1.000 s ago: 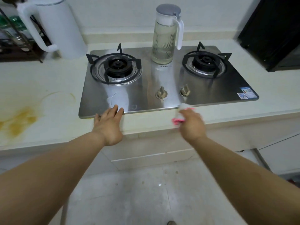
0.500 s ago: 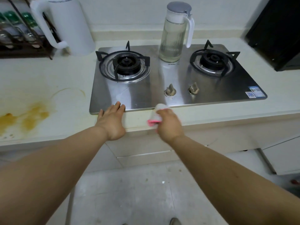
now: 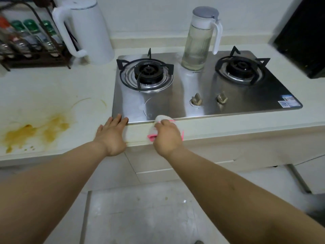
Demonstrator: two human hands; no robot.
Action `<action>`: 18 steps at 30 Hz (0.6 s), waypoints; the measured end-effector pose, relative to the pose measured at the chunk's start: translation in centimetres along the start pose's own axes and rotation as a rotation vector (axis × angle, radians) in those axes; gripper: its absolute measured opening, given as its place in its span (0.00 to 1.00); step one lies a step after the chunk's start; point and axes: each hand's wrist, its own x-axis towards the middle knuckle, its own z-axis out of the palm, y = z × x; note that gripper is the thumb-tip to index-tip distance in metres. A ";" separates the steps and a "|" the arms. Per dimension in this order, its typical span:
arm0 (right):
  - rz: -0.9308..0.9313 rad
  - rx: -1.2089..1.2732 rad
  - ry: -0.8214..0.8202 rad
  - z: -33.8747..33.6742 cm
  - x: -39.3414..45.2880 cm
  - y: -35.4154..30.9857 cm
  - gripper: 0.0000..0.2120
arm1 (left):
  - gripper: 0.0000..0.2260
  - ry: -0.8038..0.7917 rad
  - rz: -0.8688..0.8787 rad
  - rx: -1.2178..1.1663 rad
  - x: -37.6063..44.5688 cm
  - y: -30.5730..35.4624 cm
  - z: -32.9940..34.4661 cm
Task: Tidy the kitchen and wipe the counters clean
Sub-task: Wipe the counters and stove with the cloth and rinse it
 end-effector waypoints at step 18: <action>0.282 0.572 0.289 0.4 -5.2 0.8 0.21 | 0.42 -0.021 0.052 -0.047 0.0 -1.2 0.6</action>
